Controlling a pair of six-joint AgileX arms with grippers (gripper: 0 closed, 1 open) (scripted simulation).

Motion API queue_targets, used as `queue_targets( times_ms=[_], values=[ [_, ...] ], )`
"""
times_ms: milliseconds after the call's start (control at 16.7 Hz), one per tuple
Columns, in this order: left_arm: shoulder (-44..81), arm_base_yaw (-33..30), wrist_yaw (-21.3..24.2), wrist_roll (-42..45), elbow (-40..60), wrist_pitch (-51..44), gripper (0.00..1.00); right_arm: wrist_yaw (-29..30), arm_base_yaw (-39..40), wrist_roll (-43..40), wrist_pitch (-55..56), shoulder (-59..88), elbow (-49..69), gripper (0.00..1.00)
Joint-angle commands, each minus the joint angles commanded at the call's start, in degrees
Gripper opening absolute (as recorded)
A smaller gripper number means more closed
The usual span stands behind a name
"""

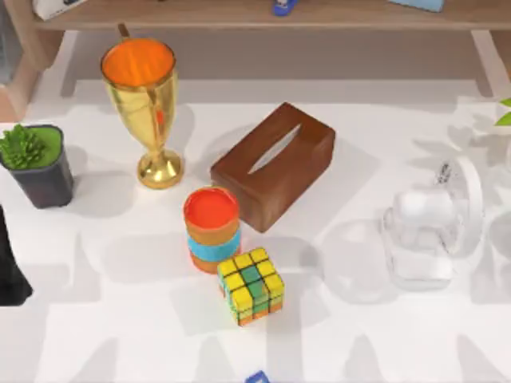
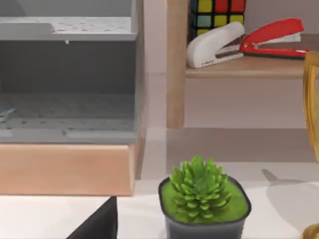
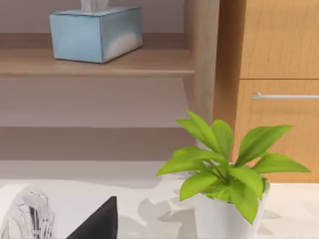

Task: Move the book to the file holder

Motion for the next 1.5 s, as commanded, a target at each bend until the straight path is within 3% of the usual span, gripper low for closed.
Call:
queue_targets(
  times_ms=[240,480,1200,1500],
  values=[
    [1.74,-0.42,-0.37,0.01,1.77,-0.06,1.00,0.00,0.00,0.00,0.00,0.00,0.00,1.00],
    [12.50,-2.67,-2.37,0.05,12.62,-0.37,1.00,0.00,0.00,0.00,0.00,0.00,0.00,1.00],
    [76.12,-13.86,-12.30,0.29,78.79,-1.91,1.00,0.00,0.00,0.00,0.00,0.00,0.00,1.00],
    [96.57,-17.49,-15.52,0.36,99.93,-2.40,1.00,0.00,0.00,0.00,0.00,0.00,0.00,1.00]
  ],
)
